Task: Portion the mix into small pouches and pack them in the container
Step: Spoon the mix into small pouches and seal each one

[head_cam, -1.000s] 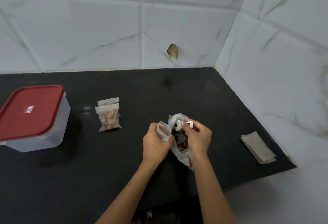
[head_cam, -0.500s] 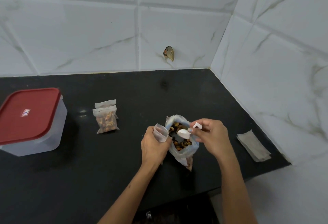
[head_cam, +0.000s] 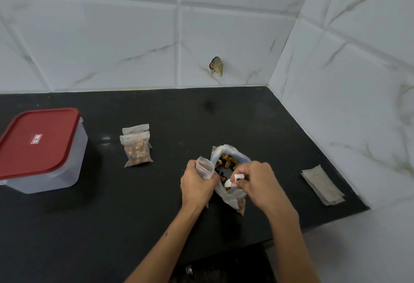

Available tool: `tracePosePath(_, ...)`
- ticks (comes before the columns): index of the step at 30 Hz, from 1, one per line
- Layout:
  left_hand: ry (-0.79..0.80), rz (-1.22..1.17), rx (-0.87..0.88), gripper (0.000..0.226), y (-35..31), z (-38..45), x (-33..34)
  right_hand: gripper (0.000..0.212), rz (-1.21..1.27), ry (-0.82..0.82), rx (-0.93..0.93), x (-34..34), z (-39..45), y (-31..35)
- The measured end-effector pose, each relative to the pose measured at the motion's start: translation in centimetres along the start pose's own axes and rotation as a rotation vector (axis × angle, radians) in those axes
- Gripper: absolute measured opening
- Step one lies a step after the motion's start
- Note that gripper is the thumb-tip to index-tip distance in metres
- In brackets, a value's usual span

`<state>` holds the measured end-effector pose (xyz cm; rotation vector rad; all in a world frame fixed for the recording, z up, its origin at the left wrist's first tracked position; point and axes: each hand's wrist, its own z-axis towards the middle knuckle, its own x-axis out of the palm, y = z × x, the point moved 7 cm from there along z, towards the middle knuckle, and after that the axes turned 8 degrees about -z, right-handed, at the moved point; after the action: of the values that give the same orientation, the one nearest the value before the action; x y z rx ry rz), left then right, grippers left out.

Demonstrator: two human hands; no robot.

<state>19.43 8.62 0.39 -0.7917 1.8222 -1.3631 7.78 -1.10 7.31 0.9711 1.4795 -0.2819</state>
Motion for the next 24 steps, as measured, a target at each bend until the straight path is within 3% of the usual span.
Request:
tracePosePath(6, 0.010, 0.002, 0.000, 0.030, 0.1, -0.1, 0.0, 0.015, -0.021, -0.099, -0.015, 0.4, -0.1, 0.5)
tracePosePath(14, 0.027, -0.030, -0.025, 0.032, 0.6, 0.0, -0.1, 0.019, 0.144, -0.331, 0.085, -1.5, -0.6, -1.9)
tracePosePath(17, 0.024, -0.043, -0.054, 0.033, 0.8, -0.1, 0.0, 0.019, 0.064, -0.412, 0.148, -2.2, -0.4, -1.8)
tracePosePath(21, 0.041, -0.072, -0.112, 0.036, 1.0, -0.1, 0.4, 0.015, -0.092, -0.399, 0.182, -1.3, 0.3, -0.8)
tracePosePath(24, 0.048, -0.096, -0.144, 0.037, 1.5, -0.1, 0.7, 0.014, -0.069, -0.413, 0.200, -0.6, 1.0, -0.7)
